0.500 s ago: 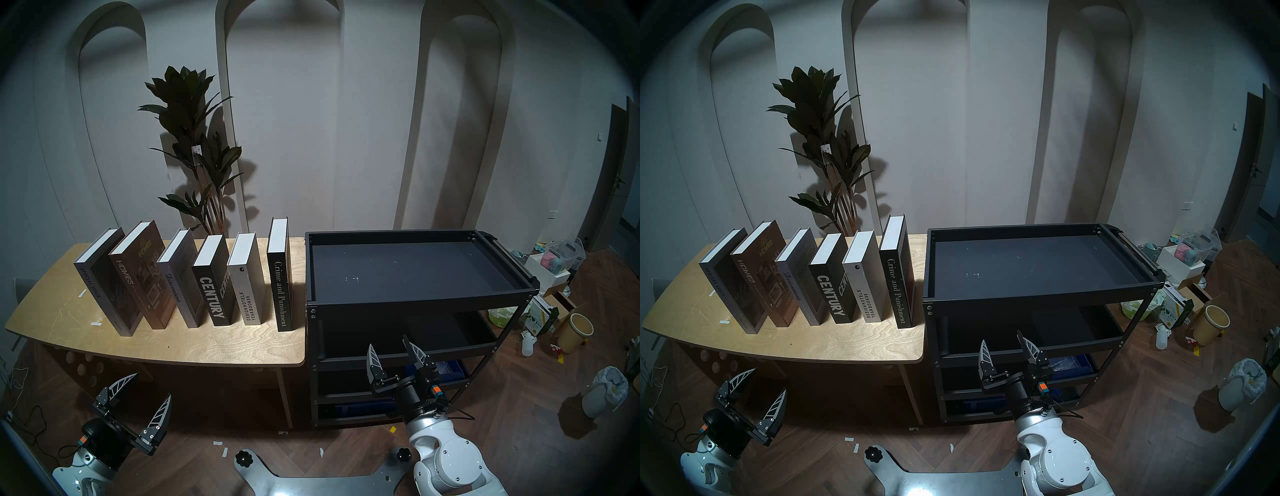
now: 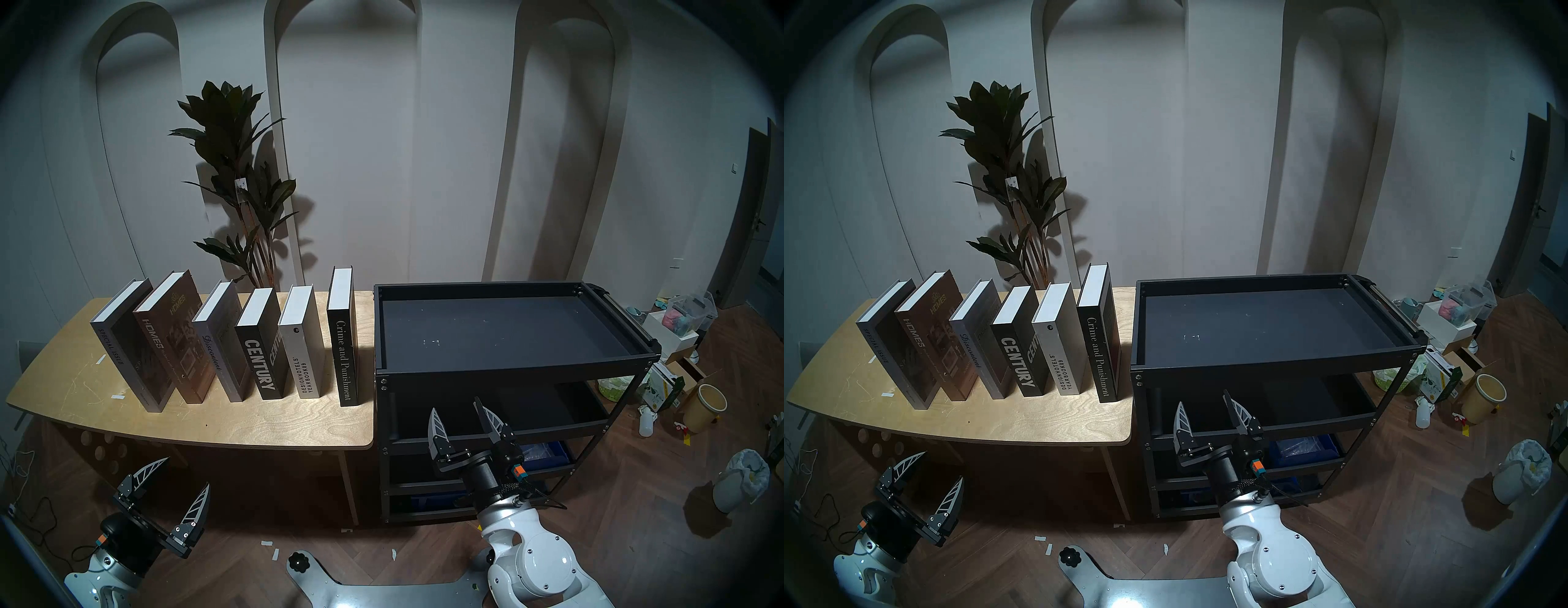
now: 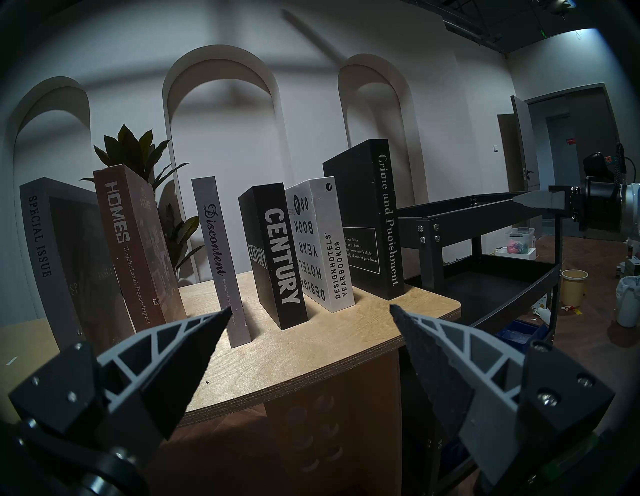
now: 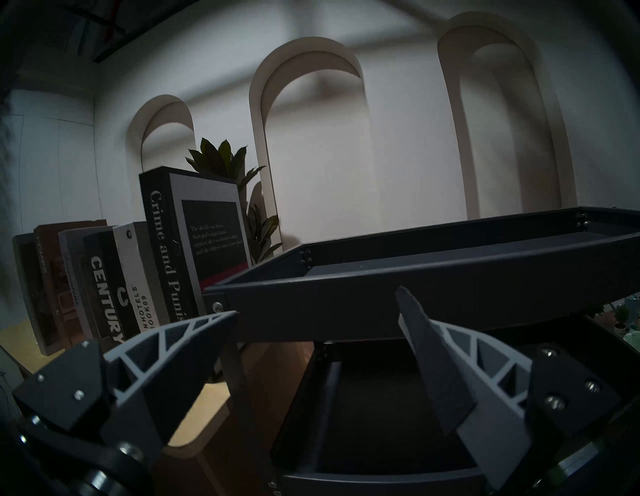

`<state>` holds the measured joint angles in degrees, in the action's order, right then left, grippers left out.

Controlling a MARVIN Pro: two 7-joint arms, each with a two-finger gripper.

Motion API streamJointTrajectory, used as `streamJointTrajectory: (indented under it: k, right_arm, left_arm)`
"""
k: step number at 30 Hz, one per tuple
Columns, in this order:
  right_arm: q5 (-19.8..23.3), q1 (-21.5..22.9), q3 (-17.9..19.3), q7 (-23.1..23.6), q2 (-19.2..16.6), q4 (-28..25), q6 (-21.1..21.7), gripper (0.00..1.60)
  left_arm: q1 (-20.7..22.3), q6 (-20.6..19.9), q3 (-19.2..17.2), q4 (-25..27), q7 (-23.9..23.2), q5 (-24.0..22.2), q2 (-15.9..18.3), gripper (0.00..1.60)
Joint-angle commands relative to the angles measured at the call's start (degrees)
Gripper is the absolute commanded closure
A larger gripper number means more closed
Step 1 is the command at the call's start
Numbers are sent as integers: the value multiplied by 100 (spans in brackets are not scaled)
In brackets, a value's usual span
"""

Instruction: Move the books from the display table onto the shelf, standing them upright with spines facing out and tallest at one end

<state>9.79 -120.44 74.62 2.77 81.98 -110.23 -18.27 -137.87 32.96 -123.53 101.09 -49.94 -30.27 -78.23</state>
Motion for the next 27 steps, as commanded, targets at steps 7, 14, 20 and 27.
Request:
streamJointTrajectory:
  k: [7, 14, 20, 27]
  right_arm:
    - [414, 1019, -1065, -473, -551, -272, -405, 0]
    - [154, 1367, -1303, -1247, -488, 192, -538, 0]
    - [-239, 1585, -1240, -1934, -272, 684, -576, 0]
    - [-582, 1813, -1715, -2748, -567, 642, -829, 0]
  left_arm:
    - [-1, 9, -4, 42, -9, -4, 2, 0]
    - [-2, 9, -6, 46, -11, -4, 1, 0]
    - [-4, 8, -6, 48, -11, -4, 0, 0]
    - [-4, 8, -7, 49, -12, -4, -1, 0]
